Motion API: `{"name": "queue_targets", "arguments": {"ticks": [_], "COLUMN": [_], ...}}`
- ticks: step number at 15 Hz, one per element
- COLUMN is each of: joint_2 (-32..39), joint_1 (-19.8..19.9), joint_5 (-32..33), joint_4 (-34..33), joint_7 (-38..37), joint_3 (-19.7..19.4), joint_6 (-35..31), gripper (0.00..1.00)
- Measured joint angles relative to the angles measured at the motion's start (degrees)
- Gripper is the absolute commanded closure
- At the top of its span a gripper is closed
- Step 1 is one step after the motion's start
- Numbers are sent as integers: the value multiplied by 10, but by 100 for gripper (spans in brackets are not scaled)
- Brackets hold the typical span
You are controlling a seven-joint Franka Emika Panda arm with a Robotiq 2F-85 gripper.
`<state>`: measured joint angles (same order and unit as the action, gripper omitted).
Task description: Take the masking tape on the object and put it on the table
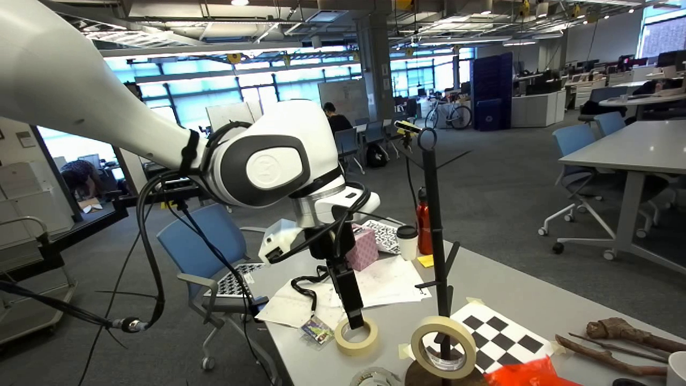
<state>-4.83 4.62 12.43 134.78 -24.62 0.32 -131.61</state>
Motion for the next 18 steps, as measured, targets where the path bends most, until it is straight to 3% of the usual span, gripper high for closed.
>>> {"name": "queue_targets", "arguments": {"ticks": [7, 11, 18], "joint_2": [2, 23, 70], "joint_1": [0, 0, 0], "joint_5": [-2, -6, -14], "joint_4": [1, 1, -1], "joint_7": [-4, -49, -133], "joint_3": [0, 0, -1], "joint_6": [0, -8, -77], "gripper": [0, 0, 0]}}
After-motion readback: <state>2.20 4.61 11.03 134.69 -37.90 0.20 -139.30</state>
